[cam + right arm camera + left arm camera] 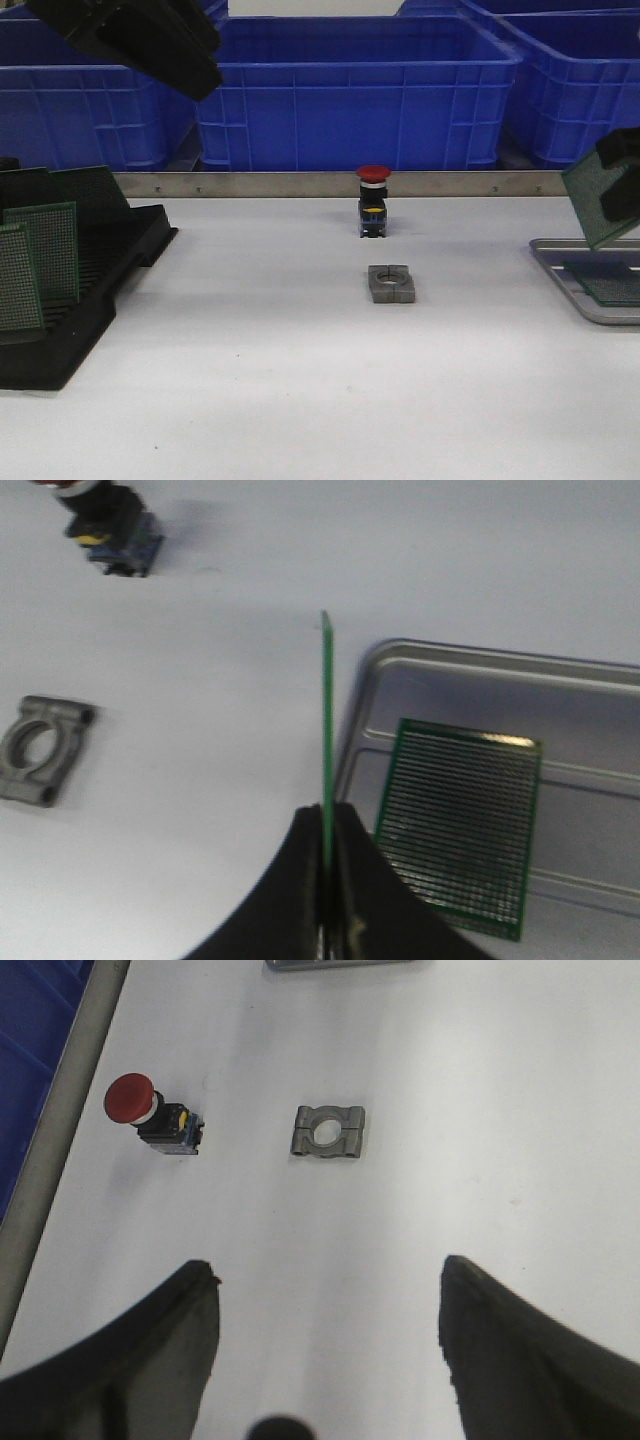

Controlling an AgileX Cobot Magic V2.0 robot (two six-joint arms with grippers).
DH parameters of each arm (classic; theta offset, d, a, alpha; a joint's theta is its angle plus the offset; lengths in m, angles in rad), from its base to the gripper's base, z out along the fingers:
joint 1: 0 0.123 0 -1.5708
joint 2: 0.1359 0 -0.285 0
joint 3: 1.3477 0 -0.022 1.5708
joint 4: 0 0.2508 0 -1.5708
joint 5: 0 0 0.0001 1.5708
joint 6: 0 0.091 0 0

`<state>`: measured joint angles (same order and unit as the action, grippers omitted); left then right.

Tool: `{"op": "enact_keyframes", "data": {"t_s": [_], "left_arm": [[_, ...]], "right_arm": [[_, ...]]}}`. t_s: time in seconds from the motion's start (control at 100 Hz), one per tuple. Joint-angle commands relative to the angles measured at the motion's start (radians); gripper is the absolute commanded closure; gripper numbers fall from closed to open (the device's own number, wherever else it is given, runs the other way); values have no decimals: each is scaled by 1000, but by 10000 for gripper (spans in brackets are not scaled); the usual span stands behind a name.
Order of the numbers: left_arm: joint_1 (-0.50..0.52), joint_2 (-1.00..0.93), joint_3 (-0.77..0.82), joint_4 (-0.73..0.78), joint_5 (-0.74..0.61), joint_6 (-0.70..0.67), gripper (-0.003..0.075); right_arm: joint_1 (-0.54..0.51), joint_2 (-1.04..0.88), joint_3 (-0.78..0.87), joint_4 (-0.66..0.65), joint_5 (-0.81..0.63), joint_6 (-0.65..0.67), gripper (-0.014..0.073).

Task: Place circuit board on tray
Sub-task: 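Carry the second board with the right gripper and lay it on the tray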

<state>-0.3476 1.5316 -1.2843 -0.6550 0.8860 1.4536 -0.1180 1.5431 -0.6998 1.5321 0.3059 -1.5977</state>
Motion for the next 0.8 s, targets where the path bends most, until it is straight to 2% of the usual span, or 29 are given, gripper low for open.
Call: {"op": "enact_keyframes", "data": {"t_s": [0.0, 0.09, 0.16, 0.21, 0.31, 0.36, 0.43, 0.54, 0.63, 0.71, 0.79], "left_arm": [[4, -34, -28, -57, -15, -13, 281], [4, -34, -28, -64, -8, -13, 281], [4, -34, -28, -64, -8, -13, 281], [4, -34, -28, -64, -8, -13, 281], [4, -34, -28, -64, -6, -15, 281], [4, -34, -28, -64, -6, -22, 281], [4, -36, -28, -57, -8, -36, 281], [5, -47, -28, -22, -10, -45, 282], [5, -72, -28, 13, -35, -123, 290], [5, -102, -28, 85, -58, -220, 346], [5, -133, -28, 230, -67, -377, 423]], "right_arm": [[-33, 1, -15, 64, 11, 1, 663], [-39, 26, -15, 109, 5, 1, 652], [-39, 32, -16, 126, -5, 1, 587], [-39, 32, -17, 131, -16, 1, 496], [-39, 32, -17, 133, -58, 1, 235], [-39, 27, -17, 134, -79, 1, 132], [-39, 10, -17, 135, -105, 1, 52], [-39, -41, -17, 135, -117, 0, 52], [-39, -99, -17, 135, -117, 0, 63], [-39, -167, -15, 134, -112, -1, 85], [-39, -229, -15, 134, -107, -29, 125]]}}
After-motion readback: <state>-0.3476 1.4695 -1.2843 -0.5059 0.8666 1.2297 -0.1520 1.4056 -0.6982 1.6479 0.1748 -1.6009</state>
